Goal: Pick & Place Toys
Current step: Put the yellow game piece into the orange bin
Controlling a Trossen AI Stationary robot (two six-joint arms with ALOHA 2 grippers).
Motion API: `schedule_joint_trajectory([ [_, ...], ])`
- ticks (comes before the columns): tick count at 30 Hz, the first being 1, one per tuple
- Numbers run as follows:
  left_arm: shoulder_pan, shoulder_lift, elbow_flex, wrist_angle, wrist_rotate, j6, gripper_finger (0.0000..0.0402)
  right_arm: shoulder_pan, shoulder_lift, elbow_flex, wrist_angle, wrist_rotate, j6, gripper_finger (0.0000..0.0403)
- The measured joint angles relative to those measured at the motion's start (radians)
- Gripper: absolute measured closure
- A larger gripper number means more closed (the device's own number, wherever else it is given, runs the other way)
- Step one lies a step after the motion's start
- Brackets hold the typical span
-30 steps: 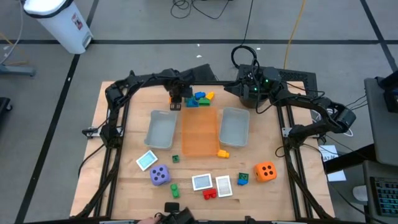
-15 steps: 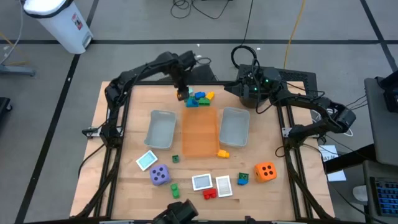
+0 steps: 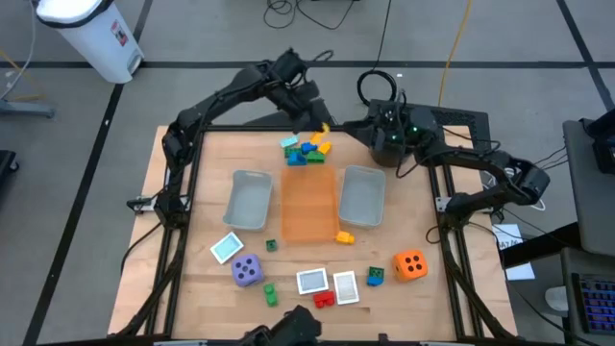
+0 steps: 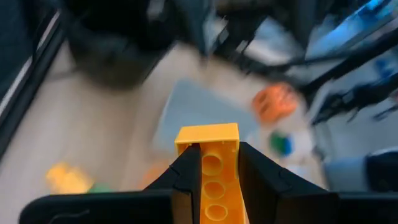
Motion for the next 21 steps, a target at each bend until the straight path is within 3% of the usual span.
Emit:
schedule_joint_trajectory([
  [3, -0.011, 0.000, 0.000, 0.122, 0.048, -0.076, 0.0326, 0.035, 0.000, 0.000, 0.041, 0.003, -0.060, 0.0122],
  [7, -0.023, 0.000, 0.000, 0.236, 0.070, -0.154, 0.0326, 0.055, 0.000, 0.000, 0.040, 0.082, -0.060, 0.0122],
  [15, -0.049, 0.000, 0.000, 0.356, 0.065, -0.222, 0.0326, 0.091, 0.000, 0.000, 0.043, 0.232, -0.110, 0.0122],
  [21, -0.065, 0.000, 0.000, 0.412, 0.039, -0.253, 0.0326, 0.108, 0.000, 0.000, 0.067, 0.262, -0.115, 0.0123],
])
